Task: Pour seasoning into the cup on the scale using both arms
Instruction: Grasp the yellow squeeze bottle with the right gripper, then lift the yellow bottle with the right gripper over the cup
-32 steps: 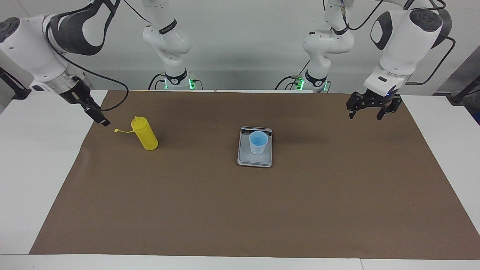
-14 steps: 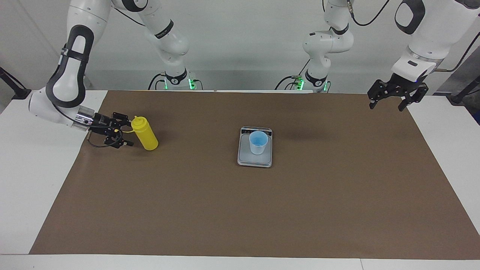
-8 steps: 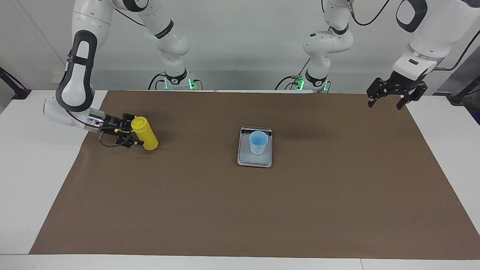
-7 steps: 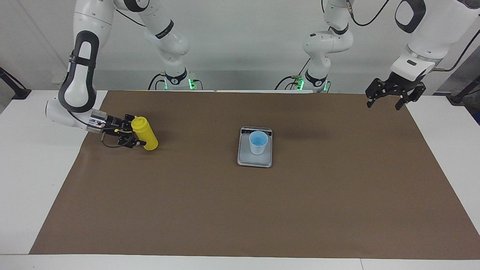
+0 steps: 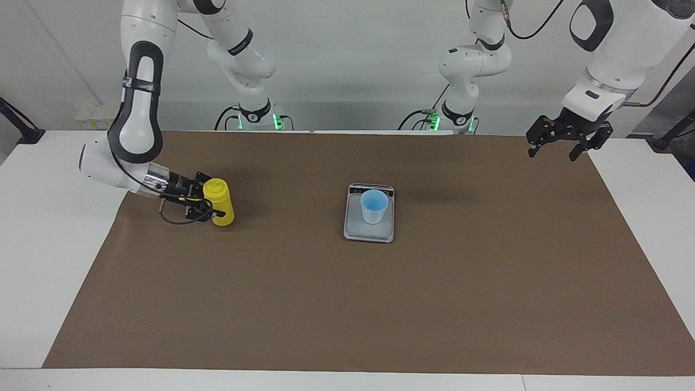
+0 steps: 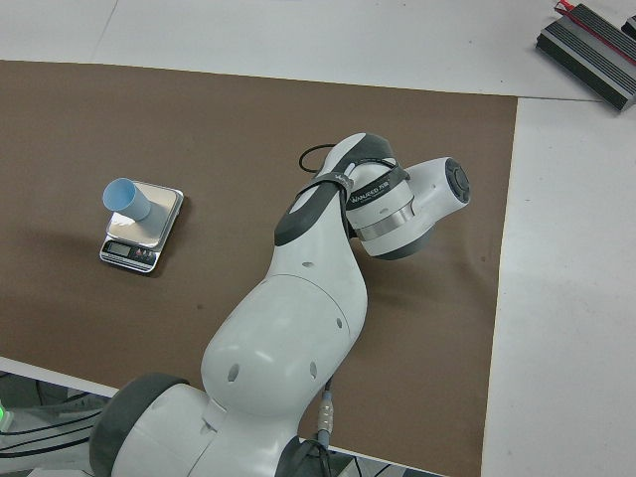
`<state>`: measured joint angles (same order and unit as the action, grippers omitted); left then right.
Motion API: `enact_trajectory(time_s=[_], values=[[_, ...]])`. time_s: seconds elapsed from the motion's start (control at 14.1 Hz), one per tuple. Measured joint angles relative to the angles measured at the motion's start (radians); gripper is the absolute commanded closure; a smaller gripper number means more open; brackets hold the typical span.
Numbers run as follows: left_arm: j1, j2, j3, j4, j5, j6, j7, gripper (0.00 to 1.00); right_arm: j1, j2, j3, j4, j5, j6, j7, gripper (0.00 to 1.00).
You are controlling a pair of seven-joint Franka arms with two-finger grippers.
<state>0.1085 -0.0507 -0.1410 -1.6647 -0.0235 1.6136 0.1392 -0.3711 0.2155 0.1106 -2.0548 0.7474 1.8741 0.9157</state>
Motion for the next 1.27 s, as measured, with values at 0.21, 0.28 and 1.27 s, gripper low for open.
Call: enact_trajectory(time_s=[0.21, 0.28, 1.27], values=[[0.000, 0.000, -0.001, 0.000, 0.000, -0.009, 0.000, 0.00, 0.124, -0.049, 0.002, 0.038, -0.039, 0.097, 0.198, 1.00], [-0.001, 0.000, -0.002, 0.000, 0.000, -0.011, 0.000, 0.00, 0.167, -0.055, 0.003, 0.065, -0.092, 0.115, 0.284, 1.00], [-0.002, 0.000, -0.008, -0.001, 0.000, -0.017, 0.000, 0.00, 0.735, -0.003, 0.007, 0.298, -1.044, 0.232, 0.994, 1.00]])
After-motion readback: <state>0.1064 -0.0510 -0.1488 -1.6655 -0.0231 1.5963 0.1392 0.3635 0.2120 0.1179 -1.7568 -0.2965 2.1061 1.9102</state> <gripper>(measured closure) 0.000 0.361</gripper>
